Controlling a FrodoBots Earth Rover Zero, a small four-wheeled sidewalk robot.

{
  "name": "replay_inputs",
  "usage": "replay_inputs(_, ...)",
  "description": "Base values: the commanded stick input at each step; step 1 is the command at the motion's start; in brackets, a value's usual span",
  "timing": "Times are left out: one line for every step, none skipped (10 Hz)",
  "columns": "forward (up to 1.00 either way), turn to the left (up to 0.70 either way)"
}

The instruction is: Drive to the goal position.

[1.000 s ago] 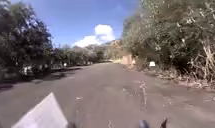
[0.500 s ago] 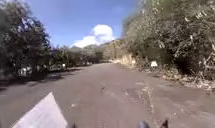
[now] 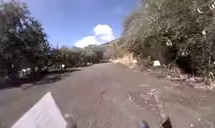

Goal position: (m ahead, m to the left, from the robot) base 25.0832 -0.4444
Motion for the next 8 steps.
replay_inputs(0.50, 0.00)
replay_inputs(0.50, 0.00)
replay_inputs(0.50, -0.16)
replay_inputs(0.50, -0.32)
replay_inputs(0.50, -0.47)
replay_inputs(0.50, -0.47)
replay_inputs(0.50, 0.00)
replay_inputs(0.50, 0.00)
